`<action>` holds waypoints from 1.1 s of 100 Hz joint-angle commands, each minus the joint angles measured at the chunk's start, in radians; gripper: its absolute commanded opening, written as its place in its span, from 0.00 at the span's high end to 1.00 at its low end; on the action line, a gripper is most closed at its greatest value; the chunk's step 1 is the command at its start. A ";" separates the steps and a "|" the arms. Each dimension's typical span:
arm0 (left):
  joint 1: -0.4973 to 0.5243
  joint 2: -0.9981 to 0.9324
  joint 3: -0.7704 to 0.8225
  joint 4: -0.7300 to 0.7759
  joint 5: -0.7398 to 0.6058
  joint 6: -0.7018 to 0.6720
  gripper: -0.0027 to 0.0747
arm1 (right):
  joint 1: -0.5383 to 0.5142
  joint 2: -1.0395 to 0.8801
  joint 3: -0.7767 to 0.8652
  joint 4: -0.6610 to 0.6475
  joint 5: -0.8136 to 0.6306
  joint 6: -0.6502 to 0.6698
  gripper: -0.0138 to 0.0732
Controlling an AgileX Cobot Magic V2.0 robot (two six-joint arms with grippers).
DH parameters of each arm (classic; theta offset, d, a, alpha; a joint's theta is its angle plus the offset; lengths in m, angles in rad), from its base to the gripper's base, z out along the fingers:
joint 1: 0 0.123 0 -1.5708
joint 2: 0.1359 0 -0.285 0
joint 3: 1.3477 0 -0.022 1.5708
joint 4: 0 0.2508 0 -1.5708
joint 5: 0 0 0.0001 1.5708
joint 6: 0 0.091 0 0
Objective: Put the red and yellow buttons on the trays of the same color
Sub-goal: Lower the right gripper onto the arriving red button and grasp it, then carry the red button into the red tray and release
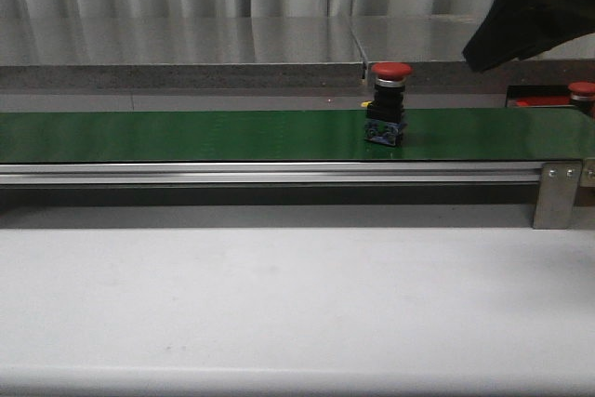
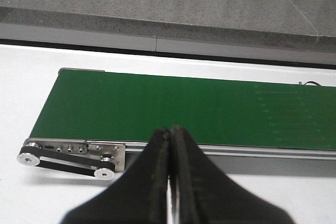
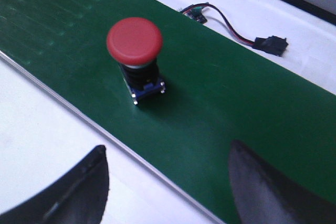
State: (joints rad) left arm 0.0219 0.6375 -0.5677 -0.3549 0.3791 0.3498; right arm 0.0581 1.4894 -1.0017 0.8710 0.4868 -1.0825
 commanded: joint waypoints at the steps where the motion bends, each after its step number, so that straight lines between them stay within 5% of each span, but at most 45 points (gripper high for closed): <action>1: -0.006 -0.001 -0.028 -0.021 -0.071 0.001 0.99 | 0.014 0.010 -0.068 0.031 -0.030 -0.012 0.27; 71: -0.006 -0.001 -0.028 -0.021 -0.071 0.001 0.99 | 0.017 0.267 -0.286 0.096 0.025 -0.015 0.28; 93: -0.006 -0.001 -0.028 -0.021 -0.071 0.001 0.99 | 0.015 0.280 -0.289 0.096 0.015 -0.015 0.66; 110: -0.006 -0.001 -0.028 -0.021 -0.071 0.001 0.99 | -0.005 0.248 -0.292 0.096 0.000 -0.014 0.70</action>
State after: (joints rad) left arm 0.0219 0.6375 -0.5677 -0.3549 0.3791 0.3498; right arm 0.0705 1.8123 -1.2583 0.9298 0.5148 -1.0848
